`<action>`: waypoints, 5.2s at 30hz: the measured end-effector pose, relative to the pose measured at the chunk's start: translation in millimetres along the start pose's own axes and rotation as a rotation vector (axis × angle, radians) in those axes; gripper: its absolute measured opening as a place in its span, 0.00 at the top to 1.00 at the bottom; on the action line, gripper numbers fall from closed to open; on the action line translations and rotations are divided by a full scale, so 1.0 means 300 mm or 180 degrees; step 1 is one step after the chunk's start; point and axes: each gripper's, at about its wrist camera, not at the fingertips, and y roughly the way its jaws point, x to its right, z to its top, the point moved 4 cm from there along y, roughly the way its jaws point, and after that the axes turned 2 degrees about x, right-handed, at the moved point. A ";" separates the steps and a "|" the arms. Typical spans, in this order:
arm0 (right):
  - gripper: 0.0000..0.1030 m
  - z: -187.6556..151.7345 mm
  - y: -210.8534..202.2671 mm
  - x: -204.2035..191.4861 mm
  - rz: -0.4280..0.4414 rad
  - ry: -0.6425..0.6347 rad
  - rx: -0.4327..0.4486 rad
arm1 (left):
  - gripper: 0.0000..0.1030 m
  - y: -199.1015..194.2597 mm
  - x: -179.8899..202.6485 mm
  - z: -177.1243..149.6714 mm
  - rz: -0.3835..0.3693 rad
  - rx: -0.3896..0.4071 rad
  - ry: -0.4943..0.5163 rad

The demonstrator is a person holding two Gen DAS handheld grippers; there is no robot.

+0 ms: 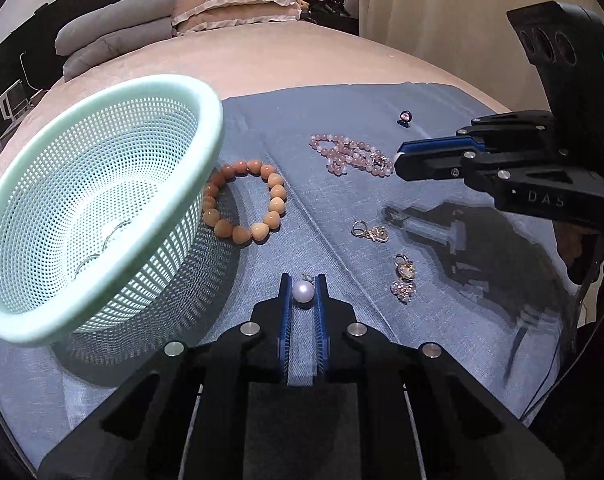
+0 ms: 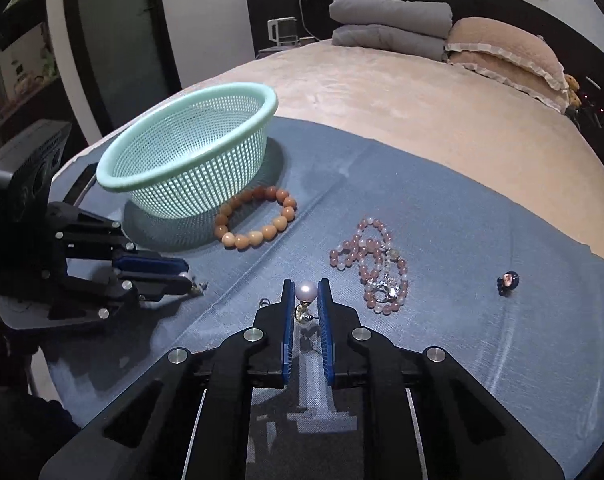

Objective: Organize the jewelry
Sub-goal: 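Move both pearl earrings over the green basket and open both grippers, then pinch a small silver charm with the right gripper while the left pinches another charm, then carry both charms over the green basket and open both grippers to release them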

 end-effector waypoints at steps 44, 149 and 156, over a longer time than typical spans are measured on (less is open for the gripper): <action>0.12 0.340 0.018 -0.273 -0.0056 0.0197 0.1051 | 0.05 -0.323 -0.480 0.081 0.0782 0.0608 -0.0345; 0.98 0.062 -0.101 0.075 0.0619 0.0367 0.0364 | 0.94 -0.228 -0.182 -0.016 -0.0695 0.0184 0.0164; 0.98 0.080 -0.186 0.132 0.0705 0.0613 0.0691 | 0.94 -0.270 -0.216 0.002 -0.0657 0.0268 0.0167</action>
